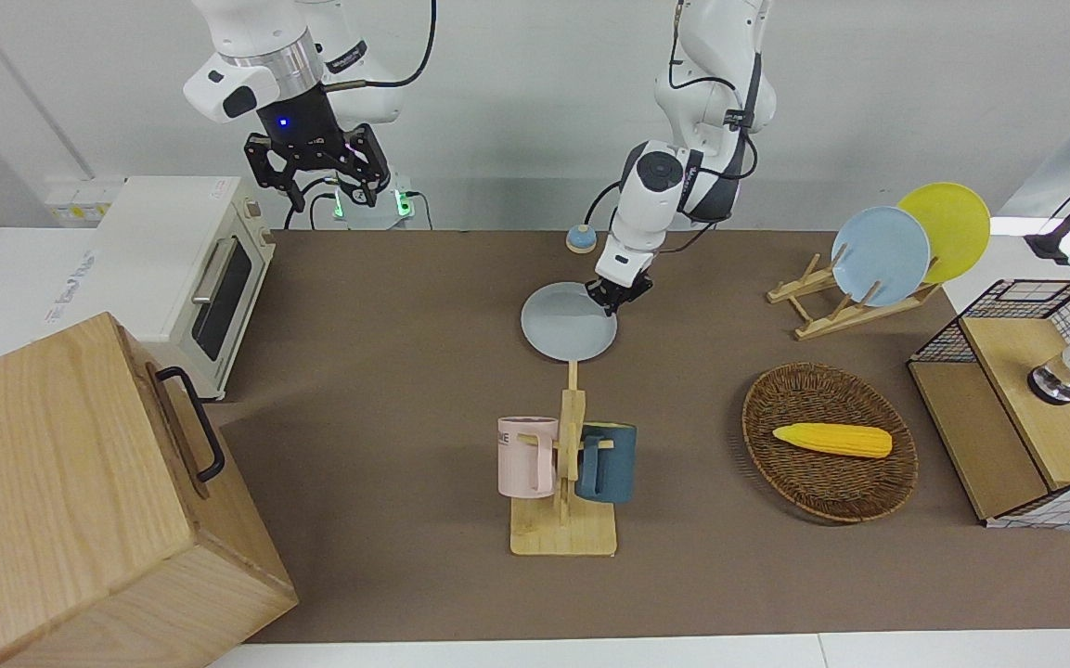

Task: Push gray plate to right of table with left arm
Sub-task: 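Push the gray plate with the left gripper toward the right arm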

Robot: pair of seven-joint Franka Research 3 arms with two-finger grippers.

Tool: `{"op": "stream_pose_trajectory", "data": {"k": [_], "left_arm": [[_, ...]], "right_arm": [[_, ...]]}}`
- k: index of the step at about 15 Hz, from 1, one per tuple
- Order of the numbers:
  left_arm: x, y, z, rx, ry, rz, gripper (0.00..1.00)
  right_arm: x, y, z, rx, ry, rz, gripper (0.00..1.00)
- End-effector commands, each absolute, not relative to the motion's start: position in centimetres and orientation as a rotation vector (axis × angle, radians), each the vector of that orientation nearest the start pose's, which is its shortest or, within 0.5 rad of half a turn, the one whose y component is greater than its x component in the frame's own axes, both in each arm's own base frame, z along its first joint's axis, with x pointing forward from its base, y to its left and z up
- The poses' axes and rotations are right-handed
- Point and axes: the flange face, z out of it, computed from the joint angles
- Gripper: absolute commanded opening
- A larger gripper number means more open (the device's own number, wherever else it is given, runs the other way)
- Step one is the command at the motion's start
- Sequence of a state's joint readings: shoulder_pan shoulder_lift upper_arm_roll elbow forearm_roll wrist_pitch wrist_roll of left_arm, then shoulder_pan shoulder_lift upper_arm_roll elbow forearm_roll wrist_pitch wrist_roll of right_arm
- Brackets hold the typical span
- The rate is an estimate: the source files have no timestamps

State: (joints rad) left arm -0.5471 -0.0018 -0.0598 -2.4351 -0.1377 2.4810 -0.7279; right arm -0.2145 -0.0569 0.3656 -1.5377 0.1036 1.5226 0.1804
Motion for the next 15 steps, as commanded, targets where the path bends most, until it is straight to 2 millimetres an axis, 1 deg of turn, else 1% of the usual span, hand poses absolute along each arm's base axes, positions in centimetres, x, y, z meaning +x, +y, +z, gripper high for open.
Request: {"op": "stream_pose_trajectory", "data": {"k": [1,3,5,6,9,12,13,15], "left_arm": [[39.8,-30.9,30.1,-3.225,-0.405,0.032,0.0],[39.7,-32.3,29.8,-3.234,-0.427,0.022,0.0],[39.6,-32.9,29.0,-3.233,-0.445,0.02,0.0],[39.2,-33.6,28.8,-3.238,-0.44,0.016,0.0],[39.4,-34.8,29.2,-3.251,-0.47,-0.001,0.0],[38.9,-36.1,29.7,-3.262,-0.474,-0.004,0.0],[38.5,-37.2,30.1,-3.273,-0.478,-0.006,0.0],[38.0,-38.1,30.5,-3.278,-0.491,-0.009,0.0]], "right_arm": [[52.6,9.7,66.8,-3.035,0.04,-0.036,0.996],[52.6,9.7,66.8,-3.035,0.04,-0.036,0.996],[52.6,9.7,66.8,-3.035,0.04,-0.036,0.996],[52.6,9.7,66.8,-3.035,0.04,-0.036,0.996],[52.6,9.7,66.8,-3.035,0.04,-0.036,0.996],[52.5,9.8,66.8,-3.035,0.038,-0.036,0.996],[52.6,9.7,66.8,-3.035,0.04,-0.036,0.996],[52.6,9.7,66.8,-3.035,0.04,-0.036,0.996]]}}
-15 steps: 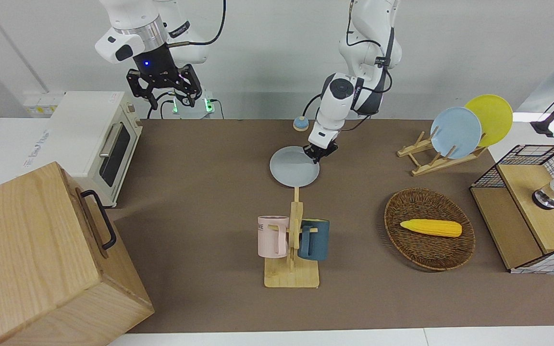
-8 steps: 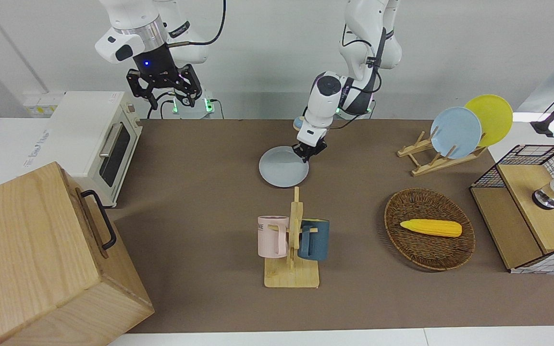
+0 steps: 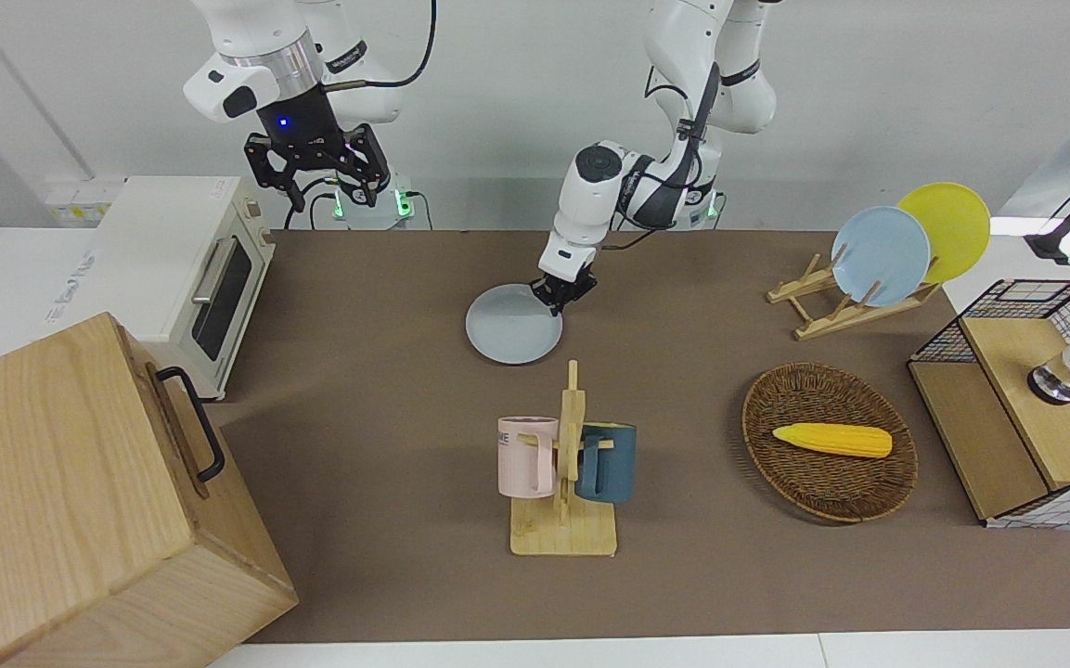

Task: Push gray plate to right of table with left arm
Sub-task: 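Push the gray plate with the left gripper toward the right arm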

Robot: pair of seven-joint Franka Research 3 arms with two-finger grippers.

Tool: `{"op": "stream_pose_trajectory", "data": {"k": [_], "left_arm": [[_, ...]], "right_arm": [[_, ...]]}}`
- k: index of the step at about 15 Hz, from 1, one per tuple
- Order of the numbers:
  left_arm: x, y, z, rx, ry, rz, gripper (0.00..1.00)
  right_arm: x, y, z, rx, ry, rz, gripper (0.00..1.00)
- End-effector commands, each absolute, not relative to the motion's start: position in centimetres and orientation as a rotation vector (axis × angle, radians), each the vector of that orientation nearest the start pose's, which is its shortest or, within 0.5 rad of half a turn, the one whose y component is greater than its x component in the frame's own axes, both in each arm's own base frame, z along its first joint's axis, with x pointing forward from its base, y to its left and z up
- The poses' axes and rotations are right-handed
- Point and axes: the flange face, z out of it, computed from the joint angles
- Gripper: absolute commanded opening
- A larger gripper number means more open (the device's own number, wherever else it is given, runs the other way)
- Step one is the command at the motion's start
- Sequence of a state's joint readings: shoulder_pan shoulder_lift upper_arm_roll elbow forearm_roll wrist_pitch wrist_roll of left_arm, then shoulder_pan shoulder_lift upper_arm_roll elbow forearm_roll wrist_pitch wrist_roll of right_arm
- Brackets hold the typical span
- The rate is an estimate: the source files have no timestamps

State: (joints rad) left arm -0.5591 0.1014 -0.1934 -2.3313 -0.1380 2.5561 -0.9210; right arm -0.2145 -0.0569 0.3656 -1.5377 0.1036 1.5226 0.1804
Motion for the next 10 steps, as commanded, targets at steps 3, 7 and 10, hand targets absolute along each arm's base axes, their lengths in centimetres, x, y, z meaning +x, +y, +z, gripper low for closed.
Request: {"op": "stream_pose_trajectory", "data": {"k": [3,7,10], "left_arm": [[37.7,-38.7,30.4,-3.282,-0.479,-0.004,0.0],[38.0,-40.5,30.2,-3.289,-0.494,0.009,0.0],[37.9,-40.8,30.0,-3.291,-0.488,0.011,0.0]], "right_arm": [[52.6,9.7,66.8,-3.035,0.04,-0.036,0.996],[52.6,9.7,66.8,-3.035,0.04,-0.036,0.996],[52.5,9.8,66.8,-3.035,0.038,-0.036,0.996]]}}
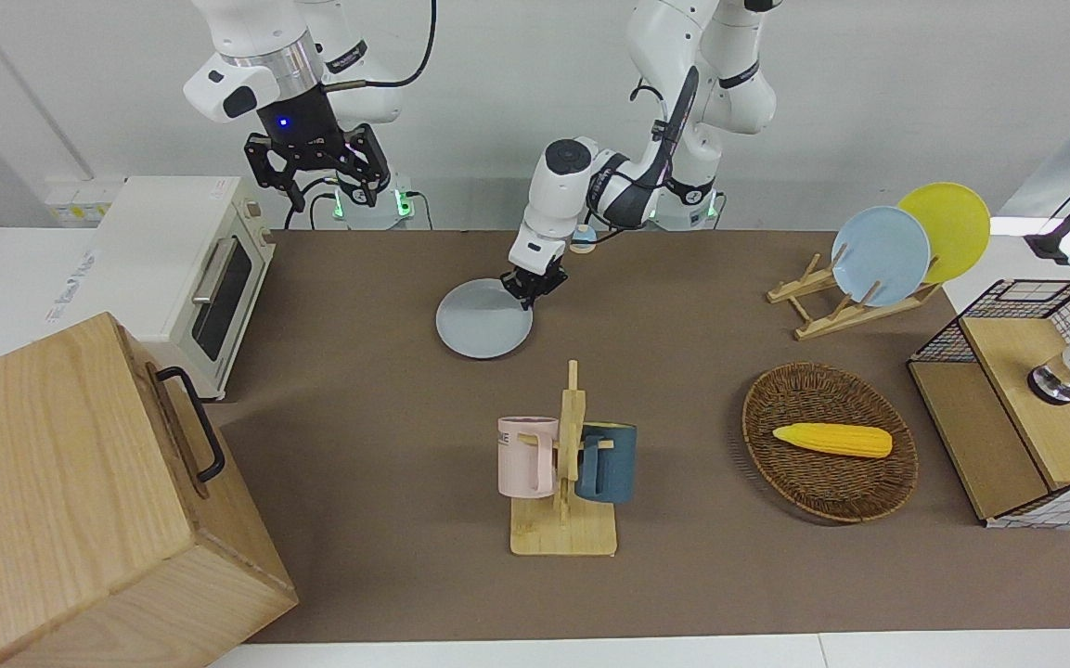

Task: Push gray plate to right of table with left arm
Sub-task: 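Push the gray plate with the left gripper toward the right arm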

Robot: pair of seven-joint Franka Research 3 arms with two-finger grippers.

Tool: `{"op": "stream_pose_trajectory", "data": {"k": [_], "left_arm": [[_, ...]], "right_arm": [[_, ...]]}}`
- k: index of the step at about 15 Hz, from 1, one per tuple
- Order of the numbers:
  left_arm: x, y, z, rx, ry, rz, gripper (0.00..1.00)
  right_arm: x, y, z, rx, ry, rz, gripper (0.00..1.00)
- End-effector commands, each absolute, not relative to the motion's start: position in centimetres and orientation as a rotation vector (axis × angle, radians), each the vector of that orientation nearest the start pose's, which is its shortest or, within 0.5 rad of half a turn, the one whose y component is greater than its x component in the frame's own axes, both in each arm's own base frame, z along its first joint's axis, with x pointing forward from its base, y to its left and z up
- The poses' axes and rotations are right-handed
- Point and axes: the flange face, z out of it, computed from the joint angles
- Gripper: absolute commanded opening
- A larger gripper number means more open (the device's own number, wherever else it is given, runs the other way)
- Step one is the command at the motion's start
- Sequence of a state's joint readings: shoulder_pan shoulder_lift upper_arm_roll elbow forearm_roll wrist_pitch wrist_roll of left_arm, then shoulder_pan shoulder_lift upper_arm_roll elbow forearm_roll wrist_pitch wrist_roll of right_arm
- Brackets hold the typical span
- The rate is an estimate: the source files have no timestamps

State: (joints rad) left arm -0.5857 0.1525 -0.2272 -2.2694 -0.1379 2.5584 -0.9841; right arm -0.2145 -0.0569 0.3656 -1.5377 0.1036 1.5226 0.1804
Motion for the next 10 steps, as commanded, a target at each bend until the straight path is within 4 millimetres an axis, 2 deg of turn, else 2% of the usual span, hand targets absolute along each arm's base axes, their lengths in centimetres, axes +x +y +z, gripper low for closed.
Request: {"op": "stream_pose_trajectory", "data": {"k": [1,4,9,10], "left_arm": [[37.7,-41.4,30.2,-3.3,-0.479,0.009,0.0],[38.4,-42.8,29.7,-3.298,-0.502,0.011,0.0],[38.3,-43.0,29.1,-3.285,-0.501,0.009,0.0],[38.4,-43.2,29.1,-3.288,-0.5,0.008,0.05]], "right_arm": [[52.5,9.8,66.8,-3.035,0.038,-0.036,0.996],[52.6,9.7,66.8,-3.035,0.04,-0.036,0.996],[52.5,9.8,66.8,-3.035,0.038,-0.036,0.996],[52.6,9.7,66.8,-3.035,0.04,-0.036,0.996]]}}
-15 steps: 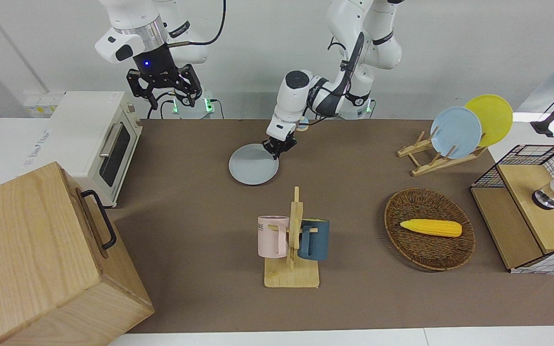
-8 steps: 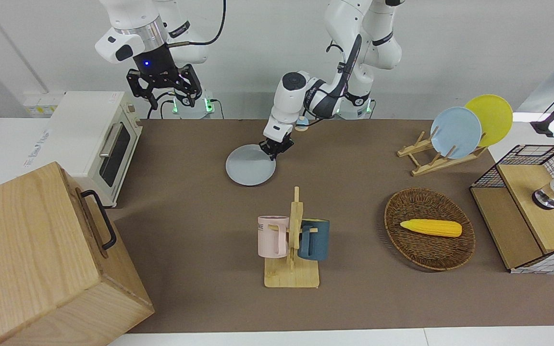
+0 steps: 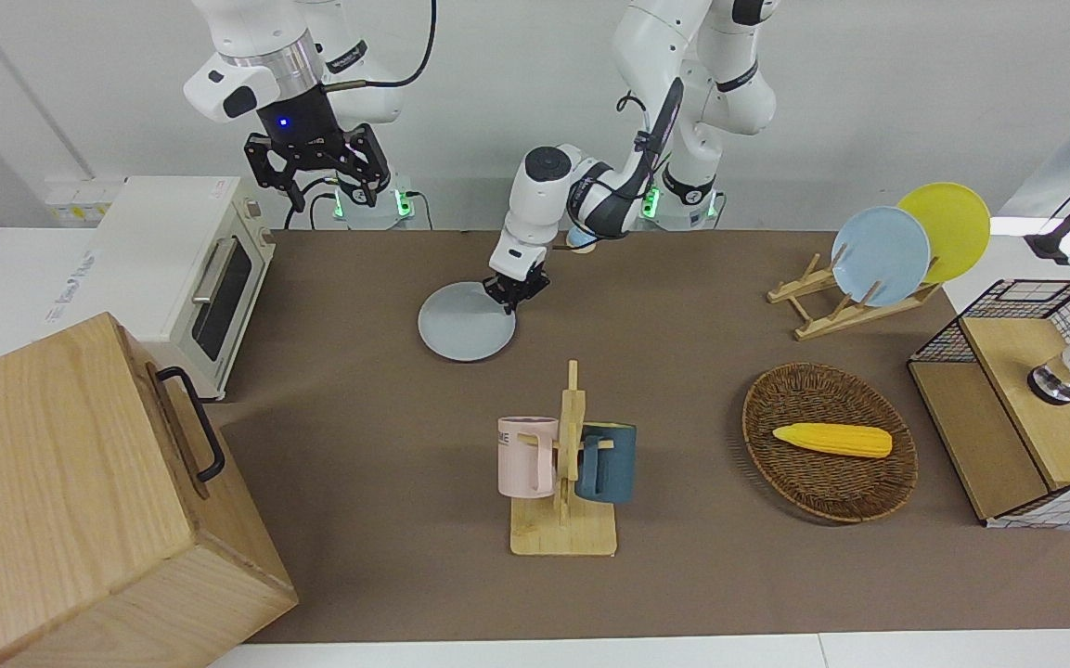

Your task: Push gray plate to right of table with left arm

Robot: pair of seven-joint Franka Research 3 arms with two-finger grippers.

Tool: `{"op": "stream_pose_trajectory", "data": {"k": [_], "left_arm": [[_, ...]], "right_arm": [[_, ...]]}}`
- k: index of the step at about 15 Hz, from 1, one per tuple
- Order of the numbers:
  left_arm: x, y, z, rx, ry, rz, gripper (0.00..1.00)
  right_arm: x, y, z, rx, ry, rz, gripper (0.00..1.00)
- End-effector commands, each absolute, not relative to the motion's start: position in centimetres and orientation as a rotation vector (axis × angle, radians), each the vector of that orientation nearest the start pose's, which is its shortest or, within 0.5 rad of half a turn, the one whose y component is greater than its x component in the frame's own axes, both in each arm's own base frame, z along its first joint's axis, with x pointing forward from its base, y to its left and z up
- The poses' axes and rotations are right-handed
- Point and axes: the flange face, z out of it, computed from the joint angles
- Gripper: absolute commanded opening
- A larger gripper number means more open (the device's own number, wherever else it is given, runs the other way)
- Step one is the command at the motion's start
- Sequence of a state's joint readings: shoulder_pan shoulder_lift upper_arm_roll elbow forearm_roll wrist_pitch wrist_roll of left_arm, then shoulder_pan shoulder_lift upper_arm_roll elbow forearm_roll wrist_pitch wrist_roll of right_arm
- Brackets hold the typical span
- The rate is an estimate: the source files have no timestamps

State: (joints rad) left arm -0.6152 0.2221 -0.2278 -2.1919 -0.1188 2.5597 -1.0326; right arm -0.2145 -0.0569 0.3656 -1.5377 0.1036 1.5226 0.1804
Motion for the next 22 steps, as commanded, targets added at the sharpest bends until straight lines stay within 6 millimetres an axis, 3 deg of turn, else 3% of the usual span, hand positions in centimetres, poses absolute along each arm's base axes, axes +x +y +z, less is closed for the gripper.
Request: {"op": "stream_pose_trajectory", "data": {"k": [1,6,10,15,17,22], "left_arm": [[38.8,-43.4,29.0,-3.29,-0.504,0.008,0.18],[38.7,-43.4,29.1,-3.283,-0.502,0.018,0.79],[38.5,-43.5,29.0,-3.27,-0.493,0.034,0.96],[37.7,-43.5,30.0,-3.219,-0.406,0.015,0.99],[38.2,-42.8,31.6,-3.215,-0.416,0.001,0.99],[39.2,-40.9,33.3,-3.198,-0.329,0.006,0.99]], "right_arm": [[52.6,9.7,66.8,-3.035,0.04,-0.036,0.996],[52.6,9.7,66.8,-3.035,0.04,-0.036,0.996],[52.6,9.7,66.8,-3.035,0.04,-0.036,0.996],[52.6,9.7,66.8,-3.035,0.04,-0.036,0.996],[52.5,9.8,66.8,-3.035,0.038,-0.036,0.996],[52.5,9.8,66.8,-3.035,0.038,-0.036,0.996]]}}
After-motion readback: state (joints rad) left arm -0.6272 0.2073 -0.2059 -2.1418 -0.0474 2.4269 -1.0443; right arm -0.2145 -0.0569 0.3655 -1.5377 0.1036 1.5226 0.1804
